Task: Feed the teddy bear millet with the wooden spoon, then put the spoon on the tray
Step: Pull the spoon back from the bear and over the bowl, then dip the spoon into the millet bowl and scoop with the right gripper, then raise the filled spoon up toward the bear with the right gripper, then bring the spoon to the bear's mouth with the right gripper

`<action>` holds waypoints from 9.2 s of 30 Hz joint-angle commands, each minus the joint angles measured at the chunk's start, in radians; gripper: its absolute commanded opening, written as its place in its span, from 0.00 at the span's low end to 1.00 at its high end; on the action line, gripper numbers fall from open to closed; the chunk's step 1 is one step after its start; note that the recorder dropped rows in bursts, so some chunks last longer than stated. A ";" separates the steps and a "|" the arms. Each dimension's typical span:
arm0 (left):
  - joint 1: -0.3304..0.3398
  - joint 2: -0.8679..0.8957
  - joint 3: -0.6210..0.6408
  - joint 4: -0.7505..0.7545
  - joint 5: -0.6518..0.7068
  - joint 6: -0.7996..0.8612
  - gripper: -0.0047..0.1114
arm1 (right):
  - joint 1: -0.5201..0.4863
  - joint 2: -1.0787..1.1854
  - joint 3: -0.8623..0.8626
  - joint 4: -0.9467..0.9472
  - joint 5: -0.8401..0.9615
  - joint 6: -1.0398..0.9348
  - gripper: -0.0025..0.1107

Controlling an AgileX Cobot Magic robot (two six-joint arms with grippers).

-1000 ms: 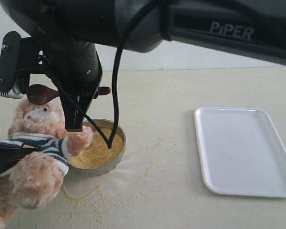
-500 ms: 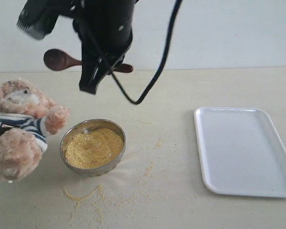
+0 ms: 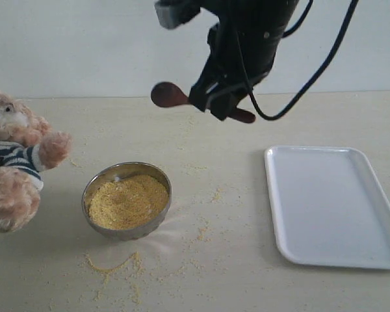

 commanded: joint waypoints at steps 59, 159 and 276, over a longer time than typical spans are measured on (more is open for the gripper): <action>0.003 -0.005 -0.002 -0.067 0.033 0.050 0.08 | 0.246 0.044 0.204 -0.234 -0.238 -0.059 0.02; 0.003 -0.005 0.038 0.080 0.033 -0.050 0.08 | 0.153 -0.015 0.198 0.247 0.005 -0.050 0.02; 0.001 -0.005 0.207 -0.017 0.033 -0.047 0.08 | 0.480 0.357 -0.430 -0.520 -0.054 0.160 0.02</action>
